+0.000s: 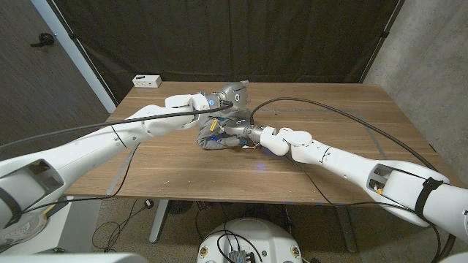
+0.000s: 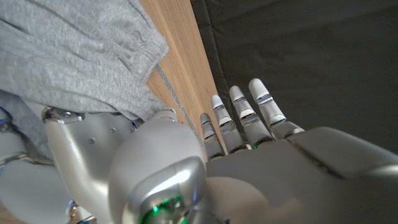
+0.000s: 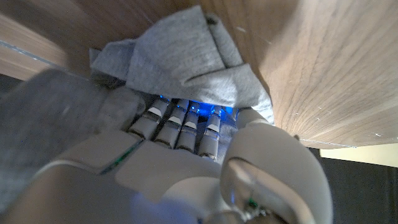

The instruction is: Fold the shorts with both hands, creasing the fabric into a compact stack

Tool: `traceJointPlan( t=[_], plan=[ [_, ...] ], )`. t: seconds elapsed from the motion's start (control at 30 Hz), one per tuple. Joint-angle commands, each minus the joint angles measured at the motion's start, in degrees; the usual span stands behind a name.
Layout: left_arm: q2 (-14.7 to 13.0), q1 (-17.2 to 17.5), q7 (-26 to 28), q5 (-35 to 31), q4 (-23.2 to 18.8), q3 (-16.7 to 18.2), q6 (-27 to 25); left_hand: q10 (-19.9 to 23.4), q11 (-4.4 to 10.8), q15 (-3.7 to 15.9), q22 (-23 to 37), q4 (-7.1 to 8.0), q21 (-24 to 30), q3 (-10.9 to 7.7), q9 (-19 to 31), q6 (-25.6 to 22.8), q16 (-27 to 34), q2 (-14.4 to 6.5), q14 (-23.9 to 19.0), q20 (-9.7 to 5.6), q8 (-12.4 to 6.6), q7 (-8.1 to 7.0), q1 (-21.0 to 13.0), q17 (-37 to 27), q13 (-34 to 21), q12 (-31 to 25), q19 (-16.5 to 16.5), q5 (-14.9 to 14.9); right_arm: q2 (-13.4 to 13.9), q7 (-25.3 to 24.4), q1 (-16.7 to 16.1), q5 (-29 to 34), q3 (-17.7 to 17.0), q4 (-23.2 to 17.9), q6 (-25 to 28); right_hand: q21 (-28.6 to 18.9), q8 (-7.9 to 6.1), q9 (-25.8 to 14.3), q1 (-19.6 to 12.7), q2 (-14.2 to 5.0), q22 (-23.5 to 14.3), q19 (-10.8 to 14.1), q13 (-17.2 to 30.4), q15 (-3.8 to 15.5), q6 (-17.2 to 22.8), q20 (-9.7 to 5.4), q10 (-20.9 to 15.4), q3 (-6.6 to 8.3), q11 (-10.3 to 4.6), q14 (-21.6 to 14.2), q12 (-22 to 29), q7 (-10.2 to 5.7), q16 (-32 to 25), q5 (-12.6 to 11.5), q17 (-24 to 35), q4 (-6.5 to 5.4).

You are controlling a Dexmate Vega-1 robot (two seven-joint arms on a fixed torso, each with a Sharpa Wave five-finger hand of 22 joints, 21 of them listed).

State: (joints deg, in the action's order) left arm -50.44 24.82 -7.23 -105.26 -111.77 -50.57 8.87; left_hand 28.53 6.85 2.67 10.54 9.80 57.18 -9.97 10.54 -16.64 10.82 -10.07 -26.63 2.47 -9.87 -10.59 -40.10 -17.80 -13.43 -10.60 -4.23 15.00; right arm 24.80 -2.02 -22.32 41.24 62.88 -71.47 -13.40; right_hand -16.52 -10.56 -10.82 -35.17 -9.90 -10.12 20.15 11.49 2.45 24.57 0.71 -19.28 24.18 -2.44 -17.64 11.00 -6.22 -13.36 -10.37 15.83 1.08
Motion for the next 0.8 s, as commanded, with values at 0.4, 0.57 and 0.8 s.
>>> traceJointPlan(
  t=[0.4,0.57,0.8],
  plan=[
    [-0.8,6.6,1.2,-1.1,-1.4,3.0,-7.6,-0.4,0.27,6.88,0.1,0.19,-0.3,0.32,0.3,0.0,0.5,0.0,0.4,-0.11,-0.61,0.02,2.0,0.3,0.1,-0.4,0.3,-0.5,4.9,3.1,-2.8,3.7,-3.6,-13.5,4.6,0.7,0.05,-0.1,2.6,1.19,-0.1,-0.5,0.0,4.07,-1.3,-0.25,1.3,-1.87,0.18,1.2,-0.1,-0.21,0.1,0.1,0.2,-0.98],
    [-1.1,7.2,2.3,-1.1,-1.3,3.3,-7.9,-0.4,0.29,7.00,0.1,0.06,-0.4,0.24,0.3,-0.4,0.6,0.0,0.4,-0.09,-0.81,-0.07,2.2,0.4,0.1,-0.6,0.3,-0.5,7.0,4.6,-4.3,6.2,-4.6,-18.6,6.4,0.8,0.00,-0.1,2.7,1.12,-0.1,-0.4,0.0,4.19,-1.3,-0.25,1.3,-1.86,0.13,1.2,-0.1,-0.17,0.1,0.0,0.1,-0.95],
    [-1.3,7.6,3.7,-1.2,-1.0,3.6,-8.2,-0.2,0.62,7.17,0.0,-0.20,-0.5,0.08,0.2,-0.9,0.7,0.0,0.3,-0.08,-1.03,-0.31,2.5,0.6,0.2,-0.8,0.3,-0.6,9.4,7.7,-7.4,7.7,-6.7,-24.3,9.8,0.8,-0.21,-0.1,2.7,1.06,-0.1,-0.2,0.0,4.36,-0.9,-0.15,1.0,-1.84,-0.03,1.0,0.1,-0.09,0.1,-0.1,0.0,-0.87]
  ],
)
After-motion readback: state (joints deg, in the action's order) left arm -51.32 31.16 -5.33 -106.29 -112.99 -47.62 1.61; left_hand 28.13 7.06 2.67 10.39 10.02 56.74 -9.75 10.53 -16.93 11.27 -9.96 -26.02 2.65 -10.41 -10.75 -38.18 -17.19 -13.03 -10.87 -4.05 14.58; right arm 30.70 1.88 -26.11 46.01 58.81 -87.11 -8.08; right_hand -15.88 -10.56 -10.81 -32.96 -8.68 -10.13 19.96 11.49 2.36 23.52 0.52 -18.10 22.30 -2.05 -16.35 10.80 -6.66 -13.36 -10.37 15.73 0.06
